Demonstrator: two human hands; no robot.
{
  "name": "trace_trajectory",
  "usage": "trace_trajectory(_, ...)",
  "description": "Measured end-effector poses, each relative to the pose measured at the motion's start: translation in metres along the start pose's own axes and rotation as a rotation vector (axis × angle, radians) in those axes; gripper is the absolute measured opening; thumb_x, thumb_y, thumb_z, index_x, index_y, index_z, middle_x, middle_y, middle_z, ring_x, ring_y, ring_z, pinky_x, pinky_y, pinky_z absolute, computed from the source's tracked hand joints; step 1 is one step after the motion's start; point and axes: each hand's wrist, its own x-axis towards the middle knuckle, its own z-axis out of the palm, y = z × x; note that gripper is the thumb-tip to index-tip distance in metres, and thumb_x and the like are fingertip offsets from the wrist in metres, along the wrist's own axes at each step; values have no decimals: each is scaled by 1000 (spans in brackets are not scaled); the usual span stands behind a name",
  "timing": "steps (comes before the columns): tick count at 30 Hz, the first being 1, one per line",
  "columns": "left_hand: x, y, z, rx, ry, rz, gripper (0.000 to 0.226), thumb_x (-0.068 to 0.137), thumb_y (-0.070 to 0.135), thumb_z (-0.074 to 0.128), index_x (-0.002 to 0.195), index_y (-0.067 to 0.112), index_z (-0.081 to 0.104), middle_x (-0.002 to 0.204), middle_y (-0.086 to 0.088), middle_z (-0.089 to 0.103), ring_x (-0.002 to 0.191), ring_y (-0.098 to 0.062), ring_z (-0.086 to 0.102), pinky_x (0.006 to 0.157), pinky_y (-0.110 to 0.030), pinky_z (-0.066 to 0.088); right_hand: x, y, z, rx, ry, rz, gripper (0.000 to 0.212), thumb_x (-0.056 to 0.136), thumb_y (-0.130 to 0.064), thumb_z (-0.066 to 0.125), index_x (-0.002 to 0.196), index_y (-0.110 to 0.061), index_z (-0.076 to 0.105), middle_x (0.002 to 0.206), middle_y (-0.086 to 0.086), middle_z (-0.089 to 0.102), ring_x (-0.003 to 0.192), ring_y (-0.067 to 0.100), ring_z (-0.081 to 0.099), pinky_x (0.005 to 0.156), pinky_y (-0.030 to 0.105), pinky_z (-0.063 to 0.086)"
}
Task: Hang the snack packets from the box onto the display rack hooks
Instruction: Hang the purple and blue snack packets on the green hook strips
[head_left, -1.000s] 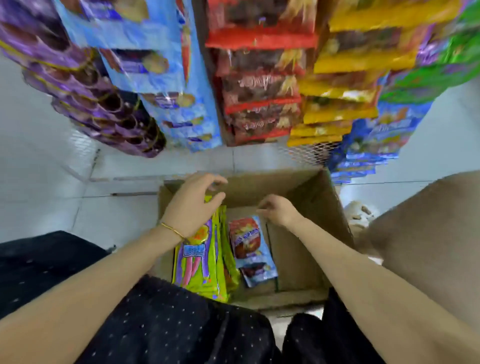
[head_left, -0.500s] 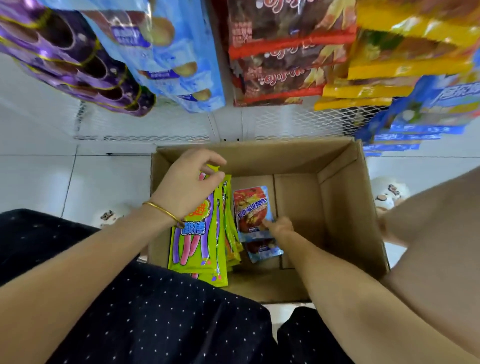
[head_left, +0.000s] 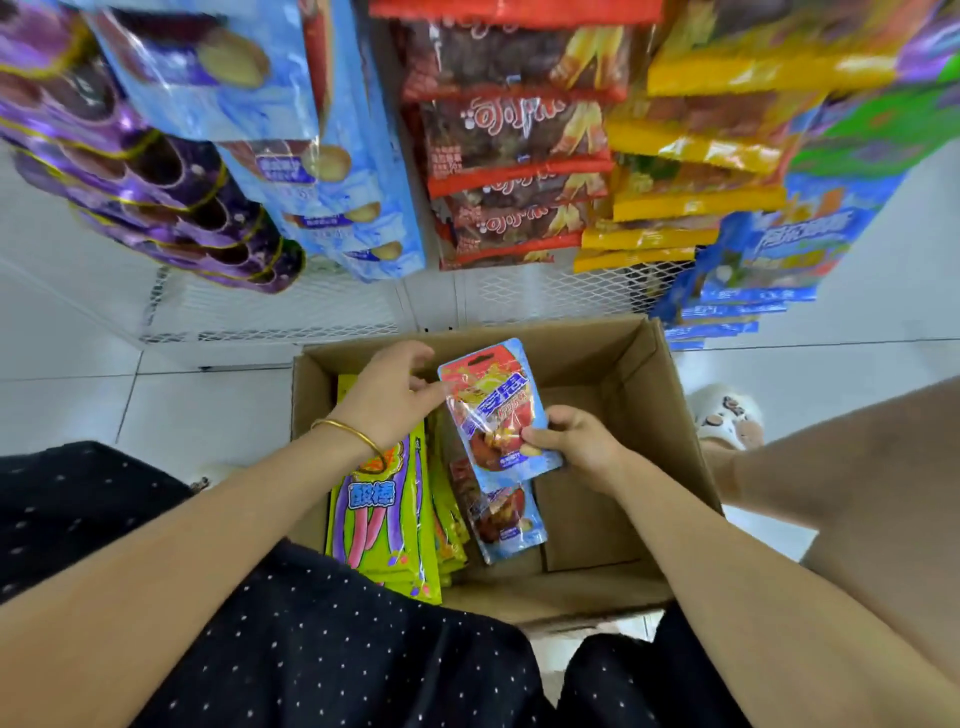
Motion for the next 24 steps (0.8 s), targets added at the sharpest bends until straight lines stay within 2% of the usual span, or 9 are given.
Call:
trace_trajectory(4, -4, 15, -3, -216, 20, -54, 40, 79, 22, 72, 111, 9, 54, 104, -4, 63, 99, -20, 62, 86, -37, 50, -38, -48, 4, -37, -98, -179, 12, 85, -1, 60, 97, 1, 62, 86, 5, 72, 78, 16, 68, 75, 27, 55)
trace_trajectory(6, -10, 24, -10, -278, 46, 15, 12, 82, 18, 68, 91, 21, 60, 76, 4, 68, 72, -8, 63, 68, -33, 49, -57, -65, 8, -63, -125, -221, 16, 87, -1, 59, 102, 3, 61, 92, 8, 70, 83, 19, 67, 79, 30, 55)
trace_trajectory(9, -21, 42, -21, -376, 107, 71, 22, 87, 7, 60, 81, 28, 57, 52, 12, 63, 52, -1, 60, 61, -29, 49, -84, -91, 17, -126, -125, -299, 26, 87, -6, 61, 112, -4, 57, 108, 11, 67, 97, 24, 65, 86, 37, 54)
trace_trajectory(12, -41, 63, -37, -351, 118, 188, 16, 87, 7, 60, 84, 23, 59, 59, 14, 63, 55, 3, 61, 51, -13, 48, -113, -120, 31, -192, -31, -544, 31, 88, -11, 61, 111, -29, 51, 109, 2, 64, 99, 15, 64, 88, 39, 54)
trace_trajectory(15, -61, 86, -59, -295, 116, 291, 12, 88, 7, 59, 88, 18, 62, 64, 12, 65, 56, 6, 60, 52, -13, 48, -148, -148, 53, -281, 82, -882, 47, 86, -8, 64, 113, -37, 39, 119, 5, 57, 99, 16, 64, 79, 34, 56)
trace_trajectory(17, -75, 105, -78, -308, 107, 352, 13, 88, 0, 56, 94, 10, 61, 64, 10, 66, 55, 5, 61, 53, -13, 49, -169, -166, 68, -373, 154, -1067, 50, 85, -3, 64, 111, -37, 37, 117, -20, 52, 94, 9, 65, 74, 26, 56)
trace_trajectory(19, -93, 129, -106, -305, 104, 383, 17, 89, -1, 53, 88, 15, 59, 59, 12, 66, 55, 4, 61, 48, -11, 47, -189, -187, 81, -479, 242, -1204, 50, 85, -5, 65, 105, -41, 37, 108, -38, 45, 87, 5, 62, 72, 22, 52)
trace_trajectory(21, -113, 153, -141, -240, 126, 431, 17, 91, 8, 53, 86, 25, 57, 71, 8, 69, 63, 0, 66, 52, -21, 54, -209, -216, 92, -568, 321, -1328, 45, 85, -6, 65, 102, -41, 42, 98, -34, 48, 80, 0, 56, 68, 13, 42)
trace_trajectory(24, -140, 191, -205, -71, 335, 526, 9, 89, 29, 55, 81, 26, 58, 80, -7, 70, 71, -17, 71, 66, -41, 56, -241, -268, 109, -660, 364, -1552, 26, 82, -2, 64, 102, -18, 61, 97, -24, 50, 87, -21, 45, 76, 0, 32)
